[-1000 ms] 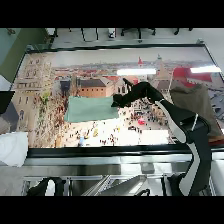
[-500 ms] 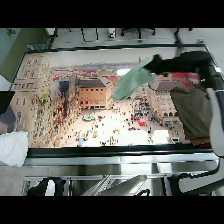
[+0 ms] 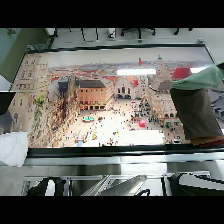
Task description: Fold the shirts.
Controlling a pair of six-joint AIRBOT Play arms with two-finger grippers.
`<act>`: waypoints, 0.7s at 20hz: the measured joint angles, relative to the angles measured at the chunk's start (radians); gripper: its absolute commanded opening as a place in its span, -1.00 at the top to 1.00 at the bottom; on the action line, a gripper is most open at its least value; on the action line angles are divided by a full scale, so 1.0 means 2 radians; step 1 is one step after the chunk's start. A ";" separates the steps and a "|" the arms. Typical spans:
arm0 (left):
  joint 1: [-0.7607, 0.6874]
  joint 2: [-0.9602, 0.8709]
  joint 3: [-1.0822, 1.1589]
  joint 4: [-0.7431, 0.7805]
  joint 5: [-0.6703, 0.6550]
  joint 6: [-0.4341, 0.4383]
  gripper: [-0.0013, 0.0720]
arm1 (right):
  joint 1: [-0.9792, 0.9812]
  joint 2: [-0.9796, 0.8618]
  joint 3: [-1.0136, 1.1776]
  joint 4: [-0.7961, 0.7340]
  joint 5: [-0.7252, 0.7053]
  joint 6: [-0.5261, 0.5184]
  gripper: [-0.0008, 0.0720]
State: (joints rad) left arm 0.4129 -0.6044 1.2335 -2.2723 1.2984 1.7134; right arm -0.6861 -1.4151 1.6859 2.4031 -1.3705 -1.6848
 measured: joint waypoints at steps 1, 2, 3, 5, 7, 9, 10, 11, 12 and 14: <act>0.000 0.000 0.000 0.000 0.002 0.000 0.92 | -0.009 0.008 -0.002 -0.023 -0.016 0.009 0.93; 0.000 0.000 0.000 0.000 0.003 0.000 0.92 | -0.015 0.018 -0.009 -0.044 -0.032 0.020 0.93; 0.000 0.000 0.000 0.000 0.006 0.000 0.92 | -0.019 0.029 -0.019 -0.065 -0.042 0.031 0.93; 0.000 0.000 0.000 0.000 0.007 0.000 0.92 | -0.024 0.056 -0.047 -0.107 -0.054 0.059 0.93; 0.000 0.000 0.000 0.000 0.008 0.000 0.92 | -0.027 0.083 -0.081 -0.147 -0.061 0.086 0.93; 0.000 0.000 0.000 0.000 0.009 0.005 0.92 | -0.028 0.102 -0.114 -0.182 -0.065 0.102 0.92; 0.000 0.000 0.000 0.000 0.009 0.007 0.92 | -0.029 0.109 -0.131 -0.196 -0.067 0.110 0.92; 0.000 0.000 0.000 0.000 0.010 0.008 0.92 | -0.029 0.113 -0.146 -0.208 -0.070 0.118 0.92; 0.000 0.000 0.000 0.000 0.010 0.010 0.92 | -0.029 0.117 -0.163 -0.217 -0.075 0.126 0.92; 0.000 0.000 0.000 0.000 0.010 0.014 0.92 | -0.029 0.121 -0.189 -0.229 -0.083 0.140 0.74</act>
State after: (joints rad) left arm 0.4129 -0.6044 1.2335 -2.2723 1.3182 1.7412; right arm -0.7444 -1.1736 1.3083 1.9453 -1.5356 -1.4055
